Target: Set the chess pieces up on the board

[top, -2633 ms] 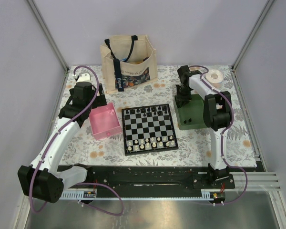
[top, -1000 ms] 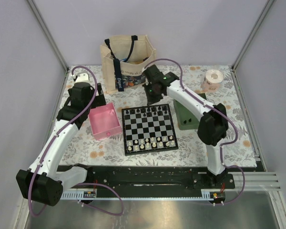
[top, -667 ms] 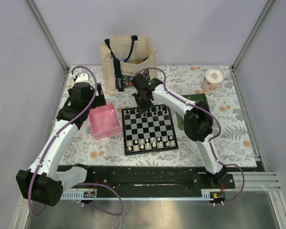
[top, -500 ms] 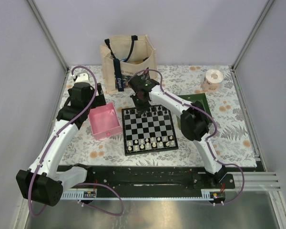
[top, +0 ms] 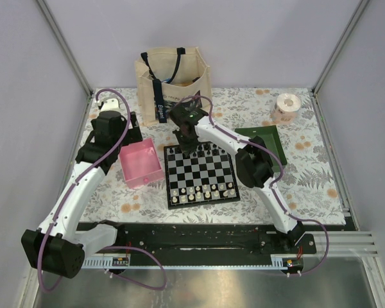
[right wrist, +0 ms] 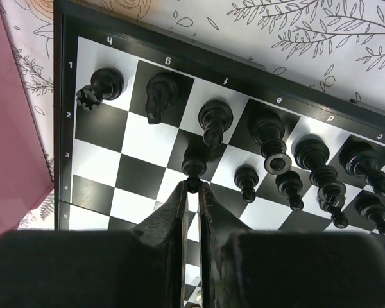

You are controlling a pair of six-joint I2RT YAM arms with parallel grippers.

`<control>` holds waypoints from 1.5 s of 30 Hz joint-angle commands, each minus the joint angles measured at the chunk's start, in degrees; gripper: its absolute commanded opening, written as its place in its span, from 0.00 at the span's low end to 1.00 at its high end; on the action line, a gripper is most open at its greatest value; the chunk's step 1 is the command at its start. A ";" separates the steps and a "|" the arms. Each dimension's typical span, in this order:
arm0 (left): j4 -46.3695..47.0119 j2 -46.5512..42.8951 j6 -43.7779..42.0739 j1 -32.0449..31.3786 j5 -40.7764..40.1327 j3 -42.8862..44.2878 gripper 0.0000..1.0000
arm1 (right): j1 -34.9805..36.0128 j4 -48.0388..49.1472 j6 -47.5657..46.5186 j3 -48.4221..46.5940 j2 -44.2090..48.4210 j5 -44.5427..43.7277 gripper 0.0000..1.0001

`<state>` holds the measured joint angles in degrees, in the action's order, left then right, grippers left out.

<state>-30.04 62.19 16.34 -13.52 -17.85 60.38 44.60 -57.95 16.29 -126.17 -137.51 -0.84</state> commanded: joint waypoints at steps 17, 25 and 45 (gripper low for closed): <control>1.74 -1.37 -0.17 -0.10 0.09 0.97 0.99 | 0.49 -1.64 -1.44 -5.31 -0.39 0.67 0.33; 1.74 -1.11 -0.08 -0.10 -1.13 0.88 0.99 | 0.31 -0.68 -1.88 0.72 11.45 0.66 0.35; 2.18 -0.76 -0.08 -0.02 -0.52 0.71 0.99 | -25.07 12.34 0.58 49.78 46.55 -5.40 0.43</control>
<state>-30.02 61.93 16.34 -13.52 -18.22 60.38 23.62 -46.59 16.21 -81.78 -92.27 -5.30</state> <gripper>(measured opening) 0.988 0.428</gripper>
